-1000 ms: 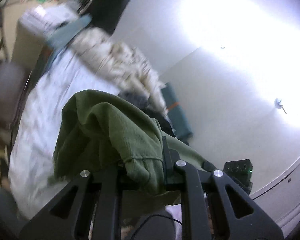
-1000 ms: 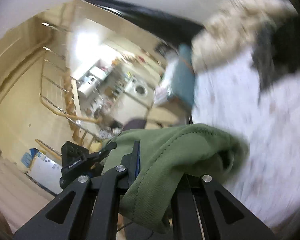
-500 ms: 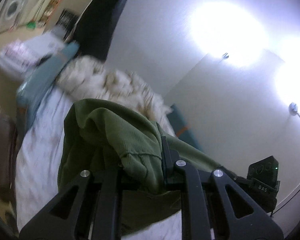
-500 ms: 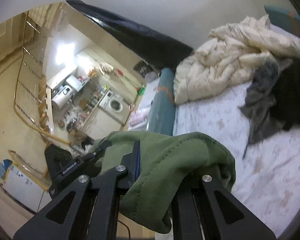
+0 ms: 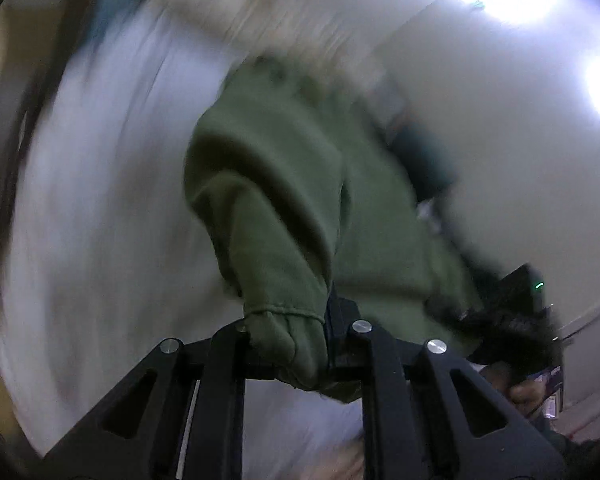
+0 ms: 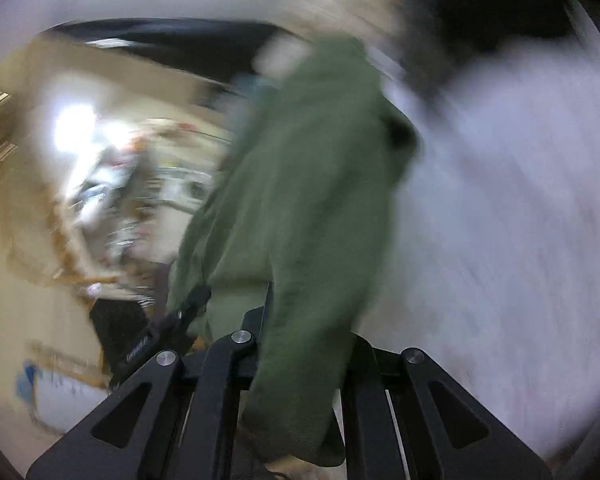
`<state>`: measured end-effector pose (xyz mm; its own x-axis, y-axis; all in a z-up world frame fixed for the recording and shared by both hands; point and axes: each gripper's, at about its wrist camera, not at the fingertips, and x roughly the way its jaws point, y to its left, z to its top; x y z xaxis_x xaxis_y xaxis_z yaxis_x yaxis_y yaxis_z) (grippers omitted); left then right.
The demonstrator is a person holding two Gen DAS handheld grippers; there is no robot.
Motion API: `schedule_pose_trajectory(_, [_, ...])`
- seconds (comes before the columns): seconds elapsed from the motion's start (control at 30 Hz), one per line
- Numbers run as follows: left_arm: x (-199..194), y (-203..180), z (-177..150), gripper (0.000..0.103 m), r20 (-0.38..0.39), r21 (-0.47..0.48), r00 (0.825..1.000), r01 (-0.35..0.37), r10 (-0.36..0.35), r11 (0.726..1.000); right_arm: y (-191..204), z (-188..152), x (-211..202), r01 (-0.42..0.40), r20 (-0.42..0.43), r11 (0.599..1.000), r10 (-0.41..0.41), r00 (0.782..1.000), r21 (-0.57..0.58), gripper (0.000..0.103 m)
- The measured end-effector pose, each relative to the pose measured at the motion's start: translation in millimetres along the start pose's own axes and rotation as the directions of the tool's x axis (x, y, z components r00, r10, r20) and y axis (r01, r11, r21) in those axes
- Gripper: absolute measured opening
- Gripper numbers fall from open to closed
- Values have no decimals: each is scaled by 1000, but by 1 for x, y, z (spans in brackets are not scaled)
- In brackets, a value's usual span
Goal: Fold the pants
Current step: 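Lay the green pants flat on the sheet and open both tools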
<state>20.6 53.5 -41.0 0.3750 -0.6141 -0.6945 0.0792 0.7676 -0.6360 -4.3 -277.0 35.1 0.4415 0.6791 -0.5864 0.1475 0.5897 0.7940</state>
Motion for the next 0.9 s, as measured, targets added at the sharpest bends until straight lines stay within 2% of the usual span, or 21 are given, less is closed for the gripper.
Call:
schedule_pose_trajectory(0.03, [31,16,-28,11,-129,-56,987,-101,93,993,-35,-19,9,44,-39,996,-41,998,77,8])
schedule_pose_trajectory(0.07, [52,20,-48,11,-239,-50,958,-176,160,983,-66,-39,17,107,-84,986,-96,992,130,8])
schedule_pose_trajectory(0.1, [61,18,-60,11,-280,-19,941,-205,192,979,-93,-60,23,183,-133,969,-162,978,164,8])
schedule_pose_trajectory(0.13, [66,7,-74,11,-293,67,923,-242,251,968,-111,-76,25,226,-160,956,-197,967,187,8])
schedule_pose_trajectory(0.17, [69,-4,-84,11,-303,159,903,-269,306,950,-119,-86,24,250,-169,948,-219,961,197,8])
schedule_pose_trajectory(0.2, [70,-10,-90,12,-314,202,890,-277,330,939,-120,-94,23,287,-190,938,-251,949,196,8])
schedule_pose_trajectory(0.23, [68,-13,-96,17,-324,214,882,-285,343,934,-118,-97,21,309,-201,932,-271,941,192,8])
schedule_pose_trajectory(0.27, [66,-11,-100,27,-335,205,872,-301,356,931,-114,-98,18,328,-207,926,-288,935,189,16])
schedule_pose_trajectory(0.3, [66,-8,-100,35,-354,194,855,-330,380,924,-111,-100,13,364,-227,912,-320,920,189,19])
schedule_pose_trajectory(0.33, [65,-2,-101,52,-380,181,824,-380,421,907,-109,-100,9,400,-252,895,-348,903,198,29])
schedule_pose_trajectory(0.37, [59,2,-101,59,-394,158,810,-407,435,900,-108,-101,4,429,-277,880,-369,887,203,36])
schedule_pose_trajectory(0.4, [52,5,-102,59,-389,136,818,-404,424,905,-104,-99,-5,451,-287,872,-390,875,190,38])
schedule_pose_trajectory(0.43, [41,7,-98,59,-362,117,835,-402,416,908,-98,-97,-13,464,-278,870,-410,869,167,43])
schedule_pose_trajectory(0.5, [21,6,-88,59,-279,105,847,-442,453,891,-78,-82,-32,489,-214,869,-464,859,78,46])
schedule_pose_trajectory(0.57, [-3,1,-71,59,-149,72,874,-458,463,886,-60,-63,-44,483,-127,875,-478,869,9,46])
schedule_pose_trajectory(0.63, [-9,-2,-52,59,-81,51,898,-431,434,901,-44,-41,-44,455,-61,887,-460,886,-81,46])
schedule_pose_trajectory(0.73, [23,-1,-19,59,-100,56,928,-356,360,933,-29,-17,-21,377,-57,905,-395,917,-199,42])
schedule_pose_trajectory(0.77, [34,3,-13,59,-110,65,925,-359,364,931,-29,-10,-2,359,-87,903,-388,918,-237,40])
schedule_pose_trajectory(0.83, [70,16,1,59,-164,67,905,-388,393,919,-40,-7,28,346,-151,902,-391,908,-259,32])
schedule_pose_trajectory(0.9, [94,29,5,55,-236,31,905,-356,353,934,-54,-9,59,338,-212,913,-386,898,-228,32])
